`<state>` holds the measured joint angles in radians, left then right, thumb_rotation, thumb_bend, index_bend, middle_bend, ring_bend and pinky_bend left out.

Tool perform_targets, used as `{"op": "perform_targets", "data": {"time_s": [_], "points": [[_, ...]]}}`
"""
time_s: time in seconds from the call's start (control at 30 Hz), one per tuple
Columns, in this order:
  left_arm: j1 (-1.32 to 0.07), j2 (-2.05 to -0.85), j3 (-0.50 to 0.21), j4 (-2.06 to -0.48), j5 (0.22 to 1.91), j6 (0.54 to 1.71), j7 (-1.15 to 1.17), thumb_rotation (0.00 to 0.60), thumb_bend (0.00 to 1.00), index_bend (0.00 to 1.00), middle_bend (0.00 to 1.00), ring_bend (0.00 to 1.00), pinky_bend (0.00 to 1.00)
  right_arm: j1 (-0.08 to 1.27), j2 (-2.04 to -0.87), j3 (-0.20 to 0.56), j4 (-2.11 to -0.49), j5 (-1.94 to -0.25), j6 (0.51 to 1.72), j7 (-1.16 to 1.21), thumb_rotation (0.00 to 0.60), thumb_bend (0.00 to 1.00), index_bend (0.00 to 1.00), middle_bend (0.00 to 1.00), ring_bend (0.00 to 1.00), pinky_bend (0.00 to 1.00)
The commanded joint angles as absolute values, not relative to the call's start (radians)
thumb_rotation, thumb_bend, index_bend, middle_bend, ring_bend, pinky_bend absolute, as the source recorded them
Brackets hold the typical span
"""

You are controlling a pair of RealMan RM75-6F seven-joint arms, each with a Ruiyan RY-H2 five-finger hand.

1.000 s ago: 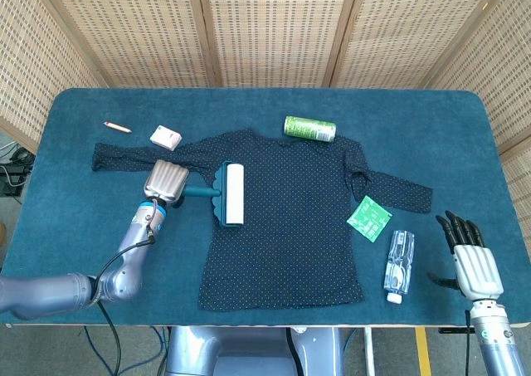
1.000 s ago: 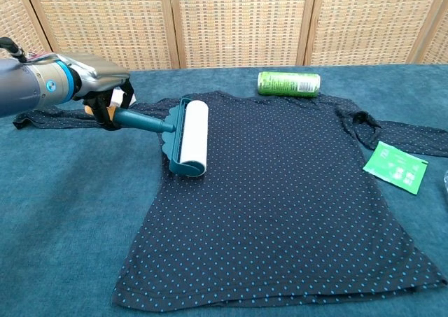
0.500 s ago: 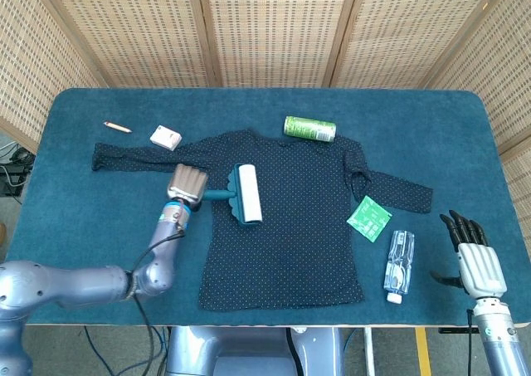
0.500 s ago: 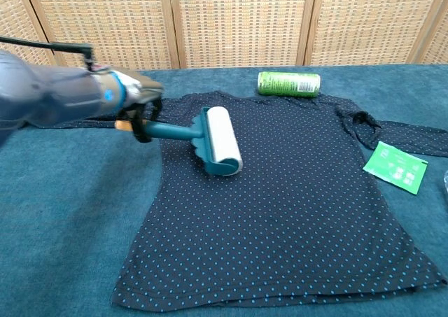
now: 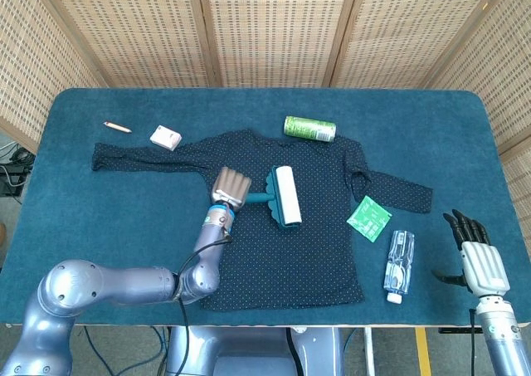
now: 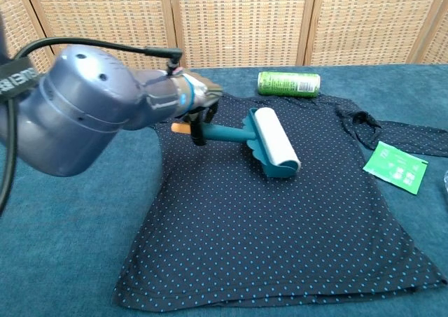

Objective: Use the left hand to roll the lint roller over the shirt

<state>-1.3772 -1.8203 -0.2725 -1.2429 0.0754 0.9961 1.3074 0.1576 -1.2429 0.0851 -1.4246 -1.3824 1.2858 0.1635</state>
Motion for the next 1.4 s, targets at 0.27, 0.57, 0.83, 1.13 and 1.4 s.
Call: {"op": "perform_targets", "data": {"time_s": [0.27, 0.57, 0.83, 1.13, 1.4], "points": [[-1.377, -1.829, -0.261, -1.273, 0.073, 1.041, 1.323, 0.600, 0.55, 0.92, 0.90, 0.75, 0.72, 0.153, -1.235, 0.081, -1.432, -1.398, 1.298, 0.174, 0.600, 0.02, 0.00, 0.00, 0.00, 0.00], [-1.234, -1.673, -0.162, -1.424, 0.152, 1.078, 1.226, 0.600, 0.55, 0.92, 0.90, 0.75, 0.72, 0.151, -1.235, 0.068, -1.457, -1.419, 1.312, 0.135, 0.600, 0.02, 0.00, 0.00, 0.00, 0.00], [-1.165, -1.599, -0.117, -1.457, 0.204, 1.063, 1.158, 0.600, 0.55, 0.92, 0.90, 0.75, 0.72, 0.151, -1.235, 0.061, -1.472, -1.429, 1.315, 0.111, 0.600, 0.02, 0.00, 0.00, 0.00, 0.00], [-1.164, -1.605, -0.123, -1.444, 0.210, 1.042, 1.140, 0.600, 0.55, 0.92, 0.90, 0.75, 0.72, 0.152, -1.234, 0.060, -1.475, -1.426, 1.311, 0.106, 0.600, 0.02, 0.00, 0.00, 0.00, 0.00], [-1.249, -1.715, -0.186, -1.368, 0.160, 1.048, 1.201, 0.600, 0.55, 0.92, 0.90, 0.75, 0.72, 0.154, -1.233, 0.064, -1.465, -1.413, 1.301, 0.123, 0.600, 0.02, 0.00, 0.00, 0.00, 0.00]]}}
